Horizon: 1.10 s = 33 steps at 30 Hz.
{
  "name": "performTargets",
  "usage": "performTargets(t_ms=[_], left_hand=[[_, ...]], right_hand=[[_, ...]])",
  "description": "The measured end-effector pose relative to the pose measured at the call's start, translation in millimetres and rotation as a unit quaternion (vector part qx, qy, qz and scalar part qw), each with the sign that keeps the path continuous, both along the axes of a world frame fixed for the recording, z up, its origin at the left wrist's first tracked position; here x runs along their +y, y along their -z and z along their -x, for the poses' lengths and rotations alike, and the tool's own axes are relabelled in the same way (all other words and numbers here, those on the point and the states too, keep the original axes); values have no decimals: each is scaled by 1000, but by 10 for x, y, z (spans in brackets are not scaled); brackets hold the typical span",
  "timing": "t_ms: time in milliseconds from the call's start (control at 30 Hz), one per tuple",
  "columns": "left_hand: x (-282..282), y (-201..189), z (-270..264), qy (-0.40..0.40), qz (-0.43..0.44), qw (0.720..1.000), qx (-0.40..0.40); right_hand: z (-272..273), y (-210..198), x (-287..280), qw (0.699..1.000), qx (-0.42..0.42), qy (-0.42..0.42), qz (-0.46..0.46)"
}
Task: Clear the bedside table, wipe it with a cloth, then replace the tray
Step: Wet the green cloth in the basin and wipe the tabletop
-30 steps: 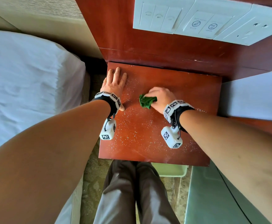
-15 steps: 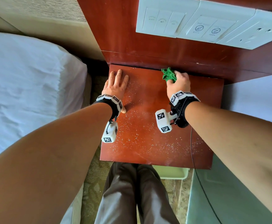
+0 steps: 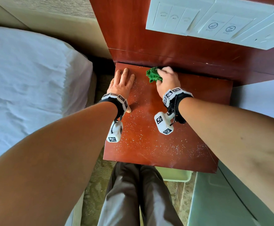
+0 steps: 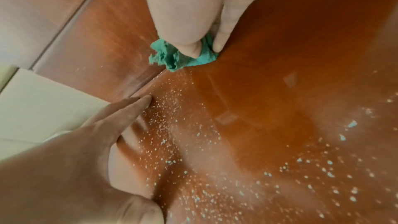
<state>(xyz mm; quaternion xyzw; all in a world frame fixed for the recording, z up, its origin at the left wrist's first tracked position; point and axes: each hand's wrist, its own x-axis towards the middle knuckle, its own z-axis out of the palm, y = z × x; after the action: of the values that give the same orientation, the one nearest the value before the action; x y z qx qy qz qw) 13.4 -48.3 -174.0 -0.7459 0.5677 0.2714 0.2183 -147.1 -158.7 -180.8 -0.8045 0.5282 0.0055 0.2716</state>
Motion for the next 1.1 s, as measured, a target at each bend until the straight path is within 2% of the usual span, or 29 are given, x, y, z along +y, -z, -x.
performTargets(t_ms=[233,367,467,567,733,867,1000,1100], left_hand=[[4,7,-14,-2,-1,1000,-3],[10,-19,-25,2,-3,1000,-5],[14,-36,-27,2,-2,1000,3],[1,-41,-28,3,4,1000,9],[1,-111,-19,35,28,999,17],[29,-210,34,20,13,1000,15],[158,-277,11,-24,22,999,-6],[210,-257,-34,-22,21,999,-18]], right_hand=[[135,-5,267,986,16,-157,-55],[234,-79,509,956,76,-266,-99],[269,-104,604,945,87,-286,-131],[231,-194,581,952,70,-234,-186],[211,-379,383,984,-13,-30,-172],[219,-438,291,988,-18,27,-152],[166,-410,255,982,-22,132,-131],[103,-348,186,978,-42,181,-91]])
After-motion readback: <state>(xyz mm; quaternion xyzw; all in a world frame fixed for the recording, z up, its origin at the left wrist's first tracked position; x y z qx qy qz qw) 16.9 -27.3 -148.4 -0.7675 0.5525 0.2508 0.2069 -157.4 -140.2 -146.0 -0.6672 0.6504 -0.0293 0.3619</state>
